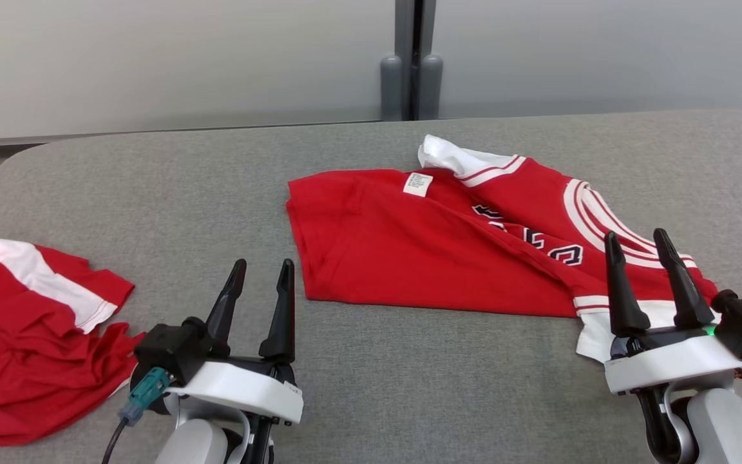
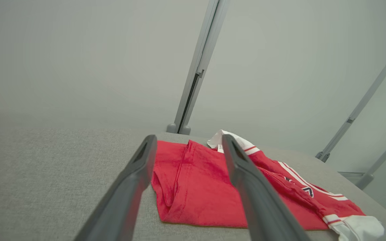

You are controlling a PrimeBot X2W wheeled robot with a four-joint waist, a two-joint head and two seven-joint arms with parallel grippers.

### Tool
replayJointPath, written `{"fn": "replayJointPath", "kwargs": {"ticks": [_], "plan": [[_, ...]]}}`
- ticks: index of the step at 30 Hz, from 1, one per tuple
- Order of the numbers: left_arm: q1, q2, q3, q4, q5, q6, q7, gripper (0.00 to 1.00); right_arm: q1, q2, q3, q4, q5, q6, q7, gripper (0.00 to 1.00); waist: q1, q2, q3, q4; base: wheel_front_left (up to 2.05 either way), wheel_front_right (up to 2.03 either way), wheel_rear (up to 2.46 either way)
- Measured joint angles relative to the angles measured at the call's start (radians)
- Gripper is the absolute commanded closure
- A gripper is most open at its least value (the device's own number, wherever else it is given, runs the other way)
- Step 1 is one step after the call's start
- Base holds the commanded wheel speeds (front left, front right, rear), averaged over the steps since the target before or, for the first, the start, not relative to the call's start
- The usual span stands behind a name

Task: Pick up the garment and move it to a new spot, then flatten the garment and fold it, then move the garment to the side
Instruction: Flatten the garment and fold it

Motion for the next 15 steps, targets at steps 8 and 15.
{"fn": "replayJointPath", "kwargs": {"ticks": [8,15], "plan": [[0.006,0.0,-0.024,-0.001,-0.005,0.0,0.0,0.0,-0.045,-0.036,0.084,-0.004,0.004,0.0,0.02,0.0,0.0,0.0,0.029,0.063,0.0,0.0,0.0],[-0.037,0.0,-0.089,-0.006,-0.032,0.009,0.0,0.0,-0.242,-0.113,0.224,0.089,0.161,0.0,0.219,0.0,0.0,0.0,0.093,0.134,0.0,0.0,0.0]]}}
